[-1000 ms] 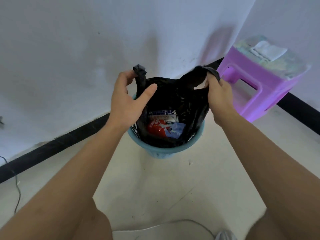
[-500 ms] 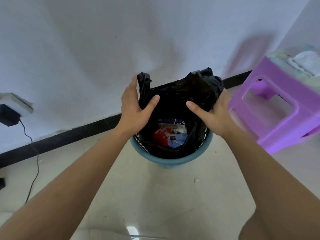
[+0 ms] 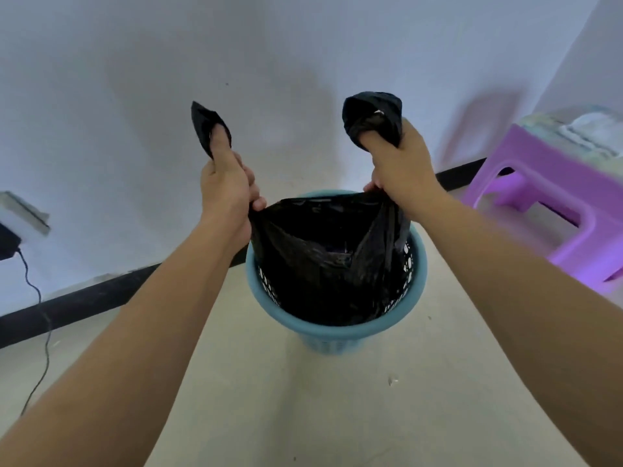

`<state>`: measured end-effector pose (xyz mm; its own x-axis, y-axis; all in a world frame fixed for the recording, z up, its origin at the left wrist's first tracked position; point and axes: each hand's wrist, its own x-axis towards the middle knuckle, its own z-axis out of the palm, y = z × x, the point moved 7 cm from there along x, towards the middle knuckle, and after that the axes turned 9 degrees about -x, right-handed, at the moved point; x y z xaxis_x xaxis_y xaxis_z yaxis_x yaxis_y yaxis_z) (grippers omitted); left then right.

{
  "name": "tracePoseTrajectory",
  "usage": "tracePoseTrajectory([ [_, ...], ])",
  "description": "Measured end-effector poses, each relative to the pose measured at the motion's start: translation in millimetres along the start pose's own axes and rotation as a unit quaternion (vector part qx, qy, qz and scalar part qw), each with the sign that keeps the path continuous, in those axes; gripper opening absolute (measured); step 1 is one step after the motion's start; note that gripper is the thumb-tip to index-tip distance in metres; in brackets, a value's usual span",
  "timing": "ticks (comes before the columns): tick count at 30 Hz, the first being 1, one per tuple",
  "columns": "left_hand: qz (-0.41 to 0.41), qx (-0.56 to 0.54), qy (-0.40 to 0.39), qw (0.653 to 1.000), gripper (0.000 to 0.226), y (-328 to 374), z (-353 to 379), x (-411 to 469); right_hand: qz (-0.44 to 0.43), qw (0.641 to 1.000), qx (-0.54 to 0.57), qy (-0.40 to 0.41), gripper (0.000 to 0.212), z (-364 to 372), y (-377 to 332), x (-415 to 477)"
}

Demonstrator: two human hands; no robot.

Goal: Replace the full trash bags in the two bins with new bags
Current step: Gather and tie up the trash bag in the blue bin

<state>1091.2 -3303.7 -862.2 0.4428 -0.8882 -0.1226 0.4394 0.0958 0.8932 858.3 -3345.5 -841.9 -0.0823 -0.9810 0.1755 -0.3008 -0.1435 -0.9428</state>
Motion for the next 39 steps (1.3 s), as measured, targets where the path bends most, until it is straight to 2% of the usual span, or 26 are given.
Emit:
tracePoseTrajectory([
  [2, -0.008, 0.021, -0.034, 0.999, 0.036, -8.4, -5.0, 4.6, 0.028, 0.999, -0.041, 0.012, 0.021, 6.8, 18.4, -13.3],
  [4, -0.030, 0.044, -0.070, 0.996, 0.021, -13.5, -9.2, 5.8, 0.081, 0.990, -0.113, -0.024, 0.034, 10.8, 41.2, -31.4],
  [7, -0.052, -0.012, -0.121, 0.991, 0.026, -2.7, -14.4, 4.3, 0.106, 0.987, -0.118, 0.010, 0.049, -17.7, 41.2, -40.8],
  [9, -0.050, -0.035, -0.157, 0.986, 0.029, 10.4, -14.2, 0.4, 0.088, 0.990, -0.098, 0.056, 0.050, -38.1, 27.7, -35.2],
  [10, -0.051, -0.030, -0.171, 0.983, 0.029, 13.7, -13.6, -2.6, 0.072, 0.991, -0.098, 0.047, 0.049, -38.6, 20.0, -33.5],
  [13, -0.066, 0.020, -0.222, 0.973, 0.016, 9.7, -3.9, -13.1, 0.035, 0.986, -0.137, -0.087, 0.045, -6.3, 5.2, -40.9],
  [15, -0.070, 0.061, -0.263, 0.960, 0.024, 3.4, 3.1, -20.9, -0.001, 0.963, -0.213, -0.163, 0.039, 17.2, -1.1, -51.5],
  [17, -0.061, 0.096, -0.300, 0.947, 0.034, -0.6, 8.8, -27.0, -0.046, 0.948, -0.252, -0.188, 0.032, 31.8, -9.7, -57.2],
  [19, -0.041, 0.128, -0.316, 0.939, 0.026, -2.8, 11.9, -31.5, -0.079, 0.941, -0.267, -0.194, 0.033, 40.0, -15.7, -59.3],
  [21, -0.025, 0.132, -0.304, 0.943, 0.009, -4.1, 13.3, -32.1, -0.104, 0.931, -0.285, -0.205, 0.034, 45.6, -14.6, -60.6],
  [22, -0.019, 0.121, -0.285, 0.951, 0.008, -4.9, 12.4, -30.1, -0.110, 0.925, -0.296, -0.212, 0.030, 46.8, -10.8, -60.7],
  [25, -0.023, 0.033, -0.200, 0.979, 0.028, -6.5, 4.3, -18.5, -0.092, 0.919, -0.309, -0.228, 0.014, 41.4, 10.0, -56.2],
  [27, -0.040, -0.027, -0.160, 0.986, 0.031, -8.6, -1.5, -10.9, -0.083, 0.919, -0.316, -0.220, 0.020, 31.1, 25.2, -52.9],
  [29, -0.055, -0.045, -0.150, 0.986, 0.025, -11.8, -4.1, -6.6, -0.097, 0.908, -0.349, -0.210, 0.020, 22.3, 38.0, -51.1],
  [31, -0.061, -0.033, -0.173, 0.983, 0.015, -17.3, -4.9, -2.2, -0.119, 0.888, -0.397, -0.202, 0.024, 15.2, 52.0, -49.4],
  [32, -0.062, -0.030, -0.183, 0.981, 0.020, -19.9, -6.4, 1.6, -0.116, 0.892, -0.395, -0.187, 0.028, 9.5, 59.2, -47.0],
  [34, -0.051, -0.024, -0.187, 0.981, 0.031, -22.5, -12.6, 11.1, -0.050, 0.938, -0.319, -0.130, 0.032, -8.2, 68.4, -42.4],
  [36, -0.046, 0.010, -0.195, 0.980, 0.025, -27.7, -16.4, 12.9, 0.049, 0.977, -0.196, -0.074, 0.034, -21.4, 78.7, -43.3],
  [39, -0.125, 0.092, -0.235, 0.959, 0.012, -62.1, -22.6, -1.2, 0.098, 0.990, -0.098, -0.032, 0.038, -15.0, 85.3, -47.6],
])
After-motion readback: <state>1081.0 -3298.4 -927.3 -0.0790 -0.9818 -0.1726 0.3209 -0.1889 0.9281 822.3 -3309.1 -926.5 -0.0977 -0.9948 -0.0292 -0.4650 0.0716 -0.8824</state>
